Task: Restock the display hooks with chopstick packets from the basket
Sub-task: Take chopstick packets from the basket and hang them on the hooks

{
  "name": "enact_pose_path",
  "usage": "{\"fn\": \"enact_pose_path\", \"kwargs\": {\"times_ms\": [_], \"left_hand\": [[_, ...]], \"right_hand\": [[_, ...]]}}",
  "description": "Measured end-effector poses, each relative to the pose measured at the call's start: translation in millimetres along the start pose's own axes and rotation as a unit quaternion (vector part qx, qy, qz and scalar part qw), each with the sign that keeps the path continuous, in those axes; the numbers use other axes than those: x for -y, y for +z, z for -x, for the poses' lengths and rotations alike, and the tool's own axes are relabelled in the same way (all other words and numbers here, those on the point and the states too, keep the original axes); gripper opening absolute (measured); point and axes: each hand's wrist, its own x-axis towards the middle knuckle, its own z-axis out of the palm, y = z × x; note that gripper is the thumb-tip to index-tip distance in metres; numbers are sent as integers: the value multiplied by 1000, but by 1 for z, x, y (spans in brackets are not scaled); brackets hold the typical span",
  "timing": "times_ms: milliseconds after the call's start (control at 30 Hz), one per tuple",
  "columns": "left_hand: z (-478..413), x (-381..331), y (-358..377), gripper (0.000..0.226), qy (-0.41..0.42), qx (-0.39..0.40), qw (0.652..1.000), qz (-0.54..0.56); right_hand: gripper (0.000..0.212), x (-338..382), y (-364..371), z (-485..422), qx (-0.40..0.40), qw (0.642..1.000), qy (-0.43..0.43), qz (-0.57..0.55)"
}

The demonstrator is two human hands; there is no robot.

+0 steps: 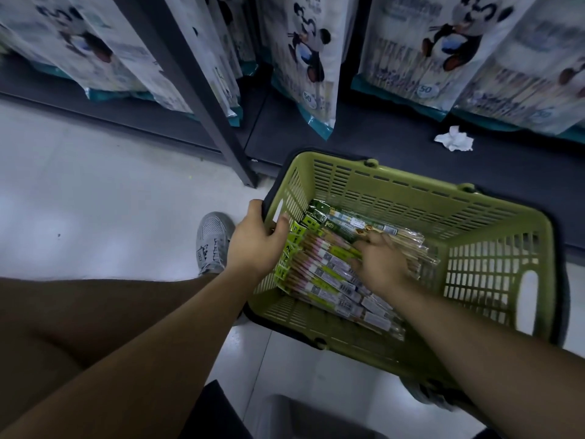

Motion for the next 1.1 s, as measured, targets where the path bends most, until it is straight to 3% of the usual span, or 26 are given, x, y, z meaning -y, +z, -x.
{"fn": "enact_pose_path", "kwargs": {"times_ms": [133, 300, 600, 833, 1000, 1100], "left_hand": [[-1, 2, 1, 25, 5, -2, 1000, -2], [-2, 4, 2, 26, 5, -5, 1000, -6], [-3, 5, 3, 27, 10, -10, 1000, -11], [0, 2, -1, 25, 7, 1, 1000, -4], [1, 0, -7, 23, -5, 44, 999, 19], [2, -5, -12, 41, -18, 70, 997, 3]], "right_hand": [[54, 3, 9, 10, 6, 997, -23, 76], [57, 5, 13, 14, 14, 996, -12, 82], [46, 4, 9, 6, 47, 999, -13, -21], [31, 1, -6, 5, 33, 999, -21, -3], [9, 1, -25, 6, 56, 992, 9, -112], [18, 0, -50, 8, 33, 973, 29, -227]]}}
